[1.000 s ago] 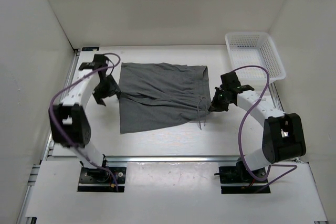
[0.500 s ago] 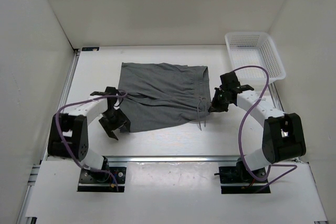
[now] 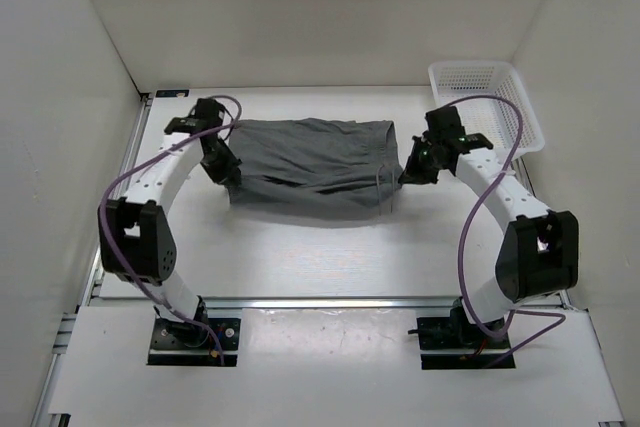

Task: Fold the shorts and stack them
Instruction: Flatten the shorts out

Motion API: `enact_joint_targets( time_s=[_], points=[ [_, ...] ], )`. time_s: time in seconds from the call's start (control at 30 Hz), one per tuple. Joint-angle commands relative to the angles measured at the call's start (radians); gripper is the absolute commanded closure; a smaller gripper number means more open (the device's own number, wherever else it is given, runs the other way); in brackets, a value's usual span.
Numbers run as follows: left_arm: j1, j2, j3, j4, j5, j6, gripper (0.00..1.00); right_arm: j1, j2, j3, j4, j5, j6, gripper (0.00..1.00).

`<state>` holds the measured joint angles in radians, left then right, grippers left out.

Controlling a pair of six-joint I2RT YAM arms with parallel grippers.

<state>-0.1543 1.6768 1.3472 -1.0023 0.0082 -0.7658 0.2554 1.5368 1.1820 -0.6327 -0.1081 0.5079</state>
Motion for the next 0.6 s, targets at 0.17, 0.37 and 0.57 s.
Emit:
enact_joint_targets(
  time_s=[0.17, 0.37, 0.57],
  points=[
    [0.070, -0.264, -0.034, -0.104, 0.004, 0.056, 0.90, -0.038, -0.165, -0.020, -0.110, 0.002, -0.060, 1.00],
    [0.070, -0.374, -0.362, -0.021, 0.078, 0.056, 0.90, -0.038, -0.284, -0.329, -0.119, 0.002, -0.042, 1.00],
    [0.019, -0.356, -0.456, 0.019, 0.096, 0.036, 0.90, -0.038, -0.334, -0.398, -0.119, -0.007, -0.006, 0.64]
  ],
)
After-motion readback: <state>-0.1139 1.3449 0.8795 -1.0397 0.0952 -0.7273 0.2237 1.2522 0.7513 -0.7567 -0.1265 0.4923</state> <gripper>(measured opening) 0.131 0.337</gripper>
